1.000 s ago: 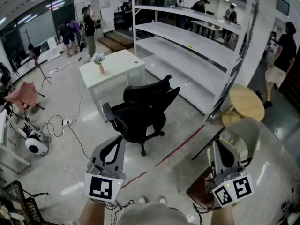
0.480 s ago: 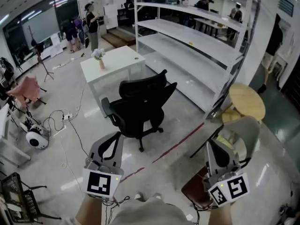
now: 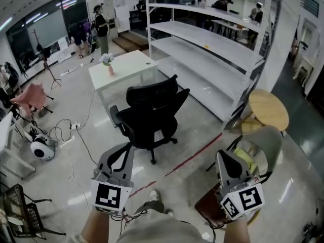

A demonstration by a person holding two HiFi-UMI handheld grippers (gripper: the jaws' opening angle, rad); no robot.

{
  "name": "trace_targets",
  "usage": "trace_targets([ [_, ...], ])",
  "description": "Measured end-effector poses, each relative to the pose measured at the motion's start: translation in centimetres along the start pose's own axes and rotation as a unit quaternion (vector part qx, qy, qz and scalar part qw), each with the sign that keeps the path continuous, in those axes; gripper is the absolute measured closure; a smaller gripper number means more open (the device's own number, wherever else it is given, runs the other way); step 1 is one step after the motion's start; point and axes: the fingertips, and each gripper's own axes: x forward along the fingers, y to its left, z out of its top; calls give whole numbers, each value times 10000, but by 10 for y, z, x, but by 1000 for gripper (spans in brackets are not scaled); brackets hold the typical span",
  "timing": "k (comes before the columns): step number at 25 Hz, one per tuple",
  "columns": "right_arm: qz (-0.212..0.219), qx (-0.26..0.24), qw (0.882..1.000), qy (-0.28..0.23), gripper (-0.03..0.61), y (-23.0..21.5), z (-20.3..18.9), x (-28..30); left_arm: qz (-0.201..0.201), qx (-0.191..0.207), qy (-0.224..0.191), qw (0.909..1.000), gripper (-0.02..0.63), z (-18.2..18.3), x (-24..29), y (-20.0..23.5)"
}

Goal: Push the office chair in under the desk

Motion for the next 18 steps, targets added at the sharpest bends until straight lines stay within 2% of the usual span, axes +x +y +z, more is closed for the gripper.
trace_targets([
  [12,185,-283,9984,462,572,-14,-30,51,-52,94,148,9998,607,-24,44,17],
  [18,287,-404,9963,708,572,-29,-48,95,-153,82,405,9990,607,-52,83,31],
])
